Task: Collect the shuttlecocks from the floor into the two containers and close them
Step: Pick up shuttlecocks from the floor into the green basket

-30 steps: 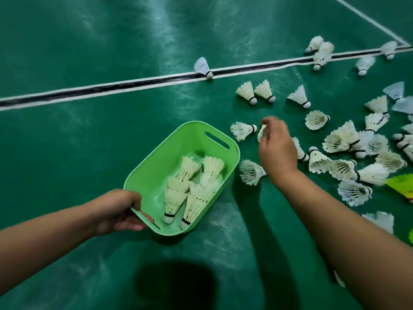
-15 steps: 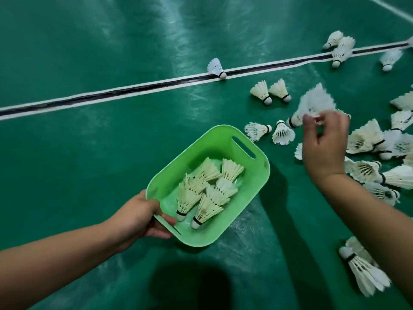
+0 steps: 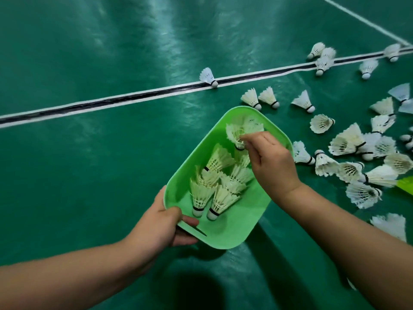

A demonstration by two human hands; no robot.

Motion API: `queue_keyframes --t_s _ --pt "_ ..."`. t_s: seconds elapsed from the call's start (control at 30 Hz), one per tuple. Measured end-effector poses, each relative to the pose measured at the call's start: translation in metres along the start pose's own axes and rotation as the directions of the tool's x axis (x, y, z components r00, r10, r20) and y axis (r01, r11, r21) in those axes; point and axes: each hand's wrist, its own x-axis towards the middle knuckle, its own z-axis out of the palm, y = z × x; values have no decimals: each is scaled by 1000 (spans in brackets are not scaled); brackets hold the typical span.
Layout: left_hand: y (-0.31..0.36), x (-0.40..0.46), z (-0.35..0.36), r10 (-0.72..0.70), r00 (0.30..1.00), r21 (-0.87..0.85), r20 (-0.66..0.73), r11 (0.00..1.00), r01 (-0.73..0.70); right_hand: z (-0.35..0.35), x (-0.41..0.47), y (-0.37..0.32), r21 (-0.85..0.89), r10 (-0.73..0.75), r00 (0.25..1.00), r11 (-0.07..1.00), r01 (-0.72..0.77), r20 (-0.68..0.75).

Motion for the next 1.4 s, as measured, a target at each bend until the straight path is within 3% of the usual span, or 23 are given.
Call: queue_keyframes --t_s 0.1,0.17,0.2,0.27,0.3,0.33,0.43,0.57,0.6,0.7,0.77,0.83,0.9,0.93,1.0,1.1,1.13,1.2,1.3,1.4 --pt "2 -6 2 -18 1000 -5 7 1000 19 9 1 -6 -8 40 999 999 -40 34" --pt "4 -8 3 -8 1000 14 14 1000 8 13 2 -12 5 203 975 979 -204 88" --pt "4 -10 3 2 1000 24 15 1000 -3 15 3 -15 57 337 932 936 -347 135" --pt "6 -11 5 13 1000 50 18 999 -14 16 9 -21 229 566 775 745 -627 279" --pt "7 -12 6 11 1000 67 24 998 -13 16 11 -23 254 611 718 675 -693 334" --pt "8 -12 7 6 999 87 34 996 -9 15 14 -23 207 616 690 670 -712 380" --pt "15 -12 8 -23 998 152 66 988 13 13 21 -21 -63 539 629 785 -616 560" --pt "29 -7 15 -119 985 242 126 967 86 -6 19 -19 -154 452 483 829 -537 750" --pt "33 -5 15 -152 980 250 131 961 116 -14 17 -20 -158 444 514 848 -506 734" --pt "44 4 15 -205 968 275 148 948 159 -69 6 -7 -58 461 794 876 -479 397" --pt "51 14 19 -205 974 307 99 937 166 -113 -11 20 -80 524 837 851 -518 159" --pt "53 25 28 -200 979 315 50 933 175 -151 -41 54 -251 637 756 764 -595 147" --pt "51 38 47 -190 982 340 -6 923 180 -178 -84 86 -518 754 565 648 -558 335" --pt "50 42 56 -176 984 347 -4 923 166 -184 -108 97 -590 766 448 642 -489 462" --pt "48 47 75 -159 987 354 34 925 137 -183 -150 108 -575 674 304 735 -359 673" --pt "47 46 105 -152 982 437 117 895 86 -174 -188 116 -434 500 252 858 -273 829" --pt "48 44 114 -148 982 462 118 884 78 -170 -190 119 -417 465 261 881 -222 846" --pt "43 41 125 -140 985 489 101 869 74 -163 -188 127 -399 410 358 910 -109 839" --pt "31 33 129 -143 986 515 81 853 81 -156 -179 131 -442 428 480 892 -91 766" --pt "22 34 130 -129 986 527 107 848 54 -166 -165 135 -456 477 447 875 -161 757"
